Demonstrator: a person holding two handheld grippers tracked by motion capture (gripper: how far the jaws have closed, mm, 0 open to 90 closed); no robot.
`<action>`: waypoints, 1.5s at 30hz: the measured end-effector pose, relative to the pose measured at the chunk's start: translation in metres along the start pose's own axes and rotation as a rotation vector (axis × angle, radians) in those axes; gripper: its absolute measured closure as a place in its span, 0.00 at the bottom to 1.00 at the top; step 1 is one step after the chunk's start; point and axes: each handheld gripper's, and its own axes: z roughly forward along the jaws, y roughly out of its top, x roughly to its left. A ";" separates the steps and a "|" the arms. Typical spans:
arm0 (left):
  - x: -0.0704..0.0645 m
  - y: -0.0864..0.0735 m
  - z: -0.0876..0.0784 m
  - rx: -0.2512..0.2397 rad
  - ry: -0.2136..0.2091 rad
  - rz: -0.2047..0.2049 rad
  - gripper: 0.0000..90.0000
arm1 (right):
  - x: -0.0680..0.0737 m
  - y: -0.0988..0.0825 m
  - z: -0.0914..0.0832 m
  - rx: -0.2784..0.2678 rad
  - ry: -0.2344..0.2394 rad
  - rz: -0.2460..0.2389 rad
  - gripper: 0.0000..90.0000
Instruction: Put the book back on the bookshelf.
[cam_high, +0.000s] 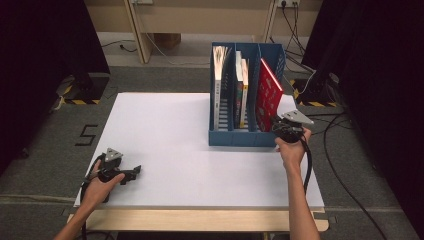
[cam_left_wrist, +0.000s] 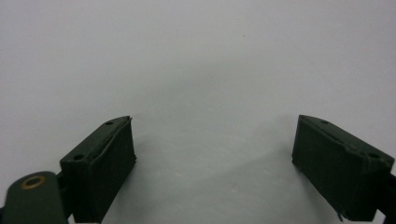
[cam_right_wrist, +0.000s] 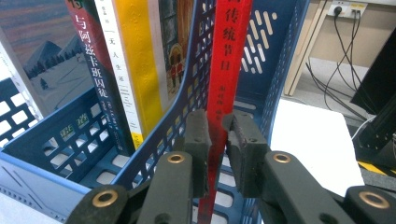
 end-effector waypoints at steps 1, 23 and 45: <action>0.000 0.000 0.000 0.000 0.000 0.000 0.13 | 0.000 0.001 0.001 0.002 0.001 0.000 0.88; 0.000 0.000 0.000 0.001 0.000 0.001 0.13 | 0.005 0.019 0.047 0.007 -0.029 0.058 0.87; 0.000 0.000 0.000 0.000 0.000 0.000 0.13 | 0.013 0.020 0.049 0.009 -0.003 0.066 0.71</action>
